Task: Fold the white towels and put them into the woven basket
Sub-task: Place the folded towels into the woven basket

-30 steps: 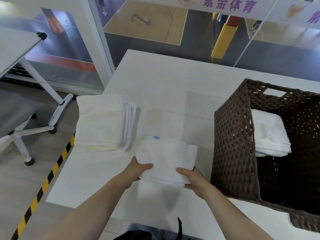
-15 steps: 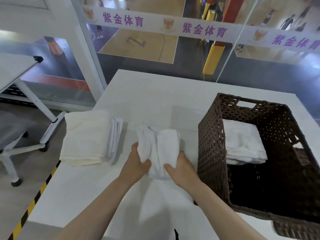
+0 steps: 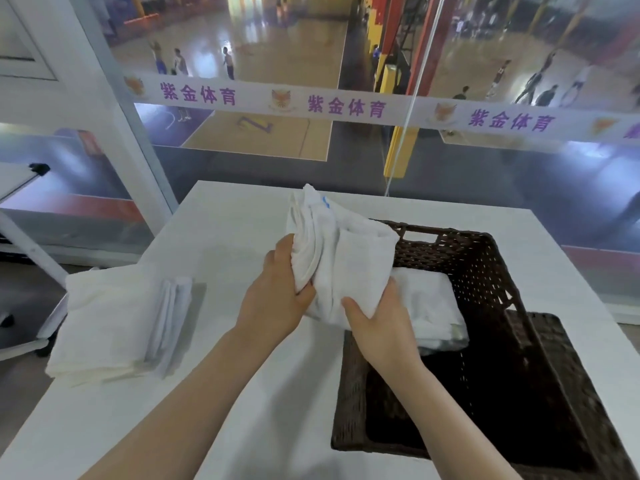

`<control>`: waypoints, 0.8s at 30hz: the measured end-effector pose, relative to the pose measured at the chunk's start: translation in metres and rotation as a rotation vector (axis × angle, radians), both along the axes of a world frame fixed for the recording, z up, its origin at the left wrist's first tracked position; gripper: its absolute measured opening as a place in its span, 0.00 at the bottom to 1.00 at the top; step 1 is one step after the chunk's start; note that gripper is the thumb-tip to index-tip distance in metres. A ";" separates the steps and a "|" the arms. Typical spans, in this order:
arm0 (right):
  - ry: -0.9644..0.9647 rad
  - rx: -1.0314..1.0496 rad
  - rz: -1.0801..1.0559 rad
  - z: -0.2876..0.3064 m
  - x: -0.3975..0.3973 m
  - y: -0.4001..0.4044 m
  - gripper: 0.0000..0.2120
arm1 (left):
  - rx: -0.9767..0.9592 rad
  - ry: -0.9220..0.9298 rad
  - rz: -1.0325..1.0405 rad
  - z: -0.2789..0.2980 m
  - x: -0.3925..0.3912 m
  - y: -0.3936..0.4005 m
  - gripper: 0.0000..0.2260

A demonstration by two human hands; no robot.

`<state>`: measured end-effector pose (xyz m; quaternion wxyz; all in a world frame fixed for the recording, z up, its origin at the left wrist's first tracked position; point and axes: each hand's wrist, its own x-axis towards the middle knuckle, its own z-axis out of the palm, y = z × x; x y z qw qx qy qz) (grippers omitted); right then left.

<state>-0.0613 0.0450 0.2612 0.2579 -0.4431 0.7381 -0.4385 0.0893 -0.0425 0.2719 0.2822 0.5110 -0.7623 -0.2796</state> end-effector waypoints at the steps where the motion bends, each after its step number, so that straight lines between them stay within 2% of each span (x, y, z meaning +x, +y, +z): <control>1: -0.003 -0.007 -0.013 0.002 -0.013 0.002 0.25 | -0.009 0.016 -0.008 0.004 -0.012 0.002 0.30; 7: 0.035 -0.008 -0.055 0.011 -0.093 0.017 0.25 | 0.015 0.036 -0.101 0.005 -0.078 0.011 0.32; 12: 0.037 0.052 -0.075 -0.001 -0.157 0.025 0.26 | 0.119 0.099 -0.166 -0.011 -0.133 0.017 0.34; 17: -0.050 0.175 -0.095 -0.031 -0.205 0.021 0.27 | 0.267 0.099 -0.175 -0.039 -0.177 0.025 0.38; 21: -0.080 0.233 -0.104 -0.058 -0.231 0.015 0.33 | 0.375 0.088 -0.182 -0.052 -0.207 0.027 0.35; 24: -0.071 0.311 -0.067 -0.067 -0.240 0.004 0.28 | 0.415 0.157 -0.165 -0.061 -0.217 0.023 0.31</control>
